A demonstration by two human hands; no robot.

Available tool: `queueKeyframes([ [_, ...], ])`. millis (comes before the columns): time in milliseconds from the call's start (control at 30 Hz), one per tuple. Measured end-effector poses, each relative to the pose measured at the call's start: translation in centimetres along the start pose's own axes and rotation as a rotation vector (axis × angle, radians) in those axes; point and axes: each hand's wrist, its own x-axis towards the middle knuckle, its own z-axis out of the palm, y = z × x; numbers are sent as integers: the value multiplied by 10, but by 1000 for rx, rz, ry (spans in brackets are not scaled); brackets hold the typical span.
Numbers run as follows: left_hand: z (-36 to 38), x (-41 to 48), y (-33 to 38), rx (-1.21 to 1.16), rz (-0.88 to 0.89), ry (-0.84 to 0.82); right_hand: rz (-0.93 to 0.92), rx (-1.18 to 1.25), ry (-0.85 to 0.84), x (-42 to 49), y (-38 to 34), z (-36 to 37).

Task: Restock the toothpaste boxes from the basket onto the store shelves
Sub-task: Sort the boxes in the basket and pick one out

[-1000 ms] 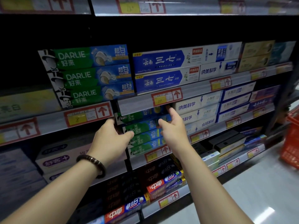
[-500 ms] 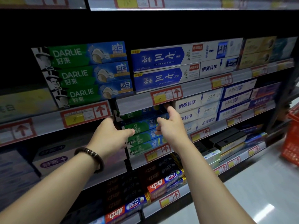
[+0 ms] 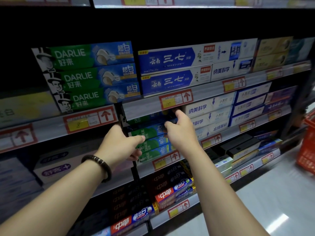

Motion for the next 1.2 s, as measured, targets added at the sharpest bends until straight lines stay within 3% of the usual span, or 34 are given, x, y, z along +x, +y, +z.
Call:
queueKeyframes([
  [733,5,4,-3,-23,15,-17,-35,38,37,7,17,6],
  [1067,5,4,-7,-117,60,23,-106,166,332,-7,20,3],
  [1200,4,-5,-18,-168,86,80,-124,134,310,-22,27,-1],
])
